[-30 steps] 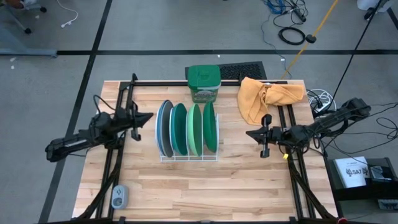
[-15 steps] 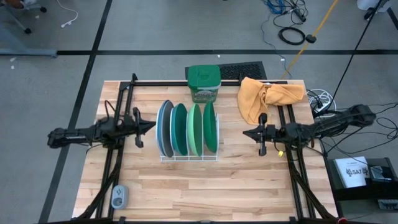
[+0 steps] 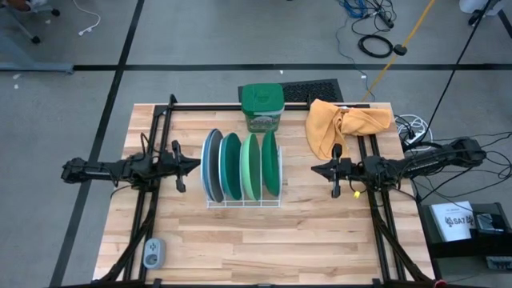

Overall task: Sort dishes
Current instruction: Return to Home Position

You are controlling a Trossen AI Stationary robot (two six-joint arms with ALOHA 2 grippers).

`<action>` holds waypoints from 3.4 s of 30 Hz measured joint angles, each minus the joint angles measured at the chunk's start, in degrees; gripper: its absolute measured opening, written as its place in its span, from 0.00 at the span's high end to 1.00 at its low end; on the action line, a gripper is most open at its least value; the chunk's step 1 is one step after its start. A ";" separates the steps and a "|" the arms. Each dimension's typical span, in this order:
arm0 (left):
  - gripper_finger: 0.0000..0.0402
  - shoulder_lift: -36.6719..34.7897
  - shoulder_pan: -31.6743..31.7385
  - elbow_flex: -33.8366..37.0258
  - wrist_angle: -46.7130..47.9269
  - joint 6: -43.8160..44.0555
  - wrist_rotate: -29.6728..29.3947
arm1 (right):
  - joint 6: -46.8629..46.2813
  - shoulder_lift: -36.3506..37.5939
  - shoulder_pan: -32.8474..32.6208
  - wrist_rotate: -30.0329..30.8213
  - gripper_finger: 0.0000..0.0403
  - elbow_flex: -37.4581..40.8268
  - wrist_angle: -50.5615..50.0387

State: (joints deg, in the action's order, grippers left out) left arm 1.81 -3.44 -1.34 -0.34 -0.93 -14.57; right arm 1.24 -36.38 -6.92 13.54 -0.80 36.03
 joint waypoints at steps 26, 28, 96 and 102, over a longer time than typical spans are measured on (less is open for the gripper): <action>1.00 2.96 0.02 0.13 -0.87 3.50 -3.97 | -0.59 0.03 0.16 0.05 0.98 -0.03 -0.36; 1.00 2.96 0.02 0.13 -0.90 3.50 -3.95 | -0.59 1.95 -0.30 0.26 0.98 -0.03 -2.84; 1.00 2.99 0.03 0.15 -1.27 3.52 -3.63 | -0.57 36.06 3.35 -0.15 0.98 -0.04 -15.36; 1.00 2.99 0.02 0.15 -1.27 3.51 -3.63 | -0.59 36.06 3.34 -0.15 0.98 -0.04 -15.34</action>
State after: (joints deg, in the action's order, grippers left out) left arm 4.80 -3.42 -1.19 -1.61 2.58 -18.20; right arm 0.64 -0.32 -3.58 13.39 -0.84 20.69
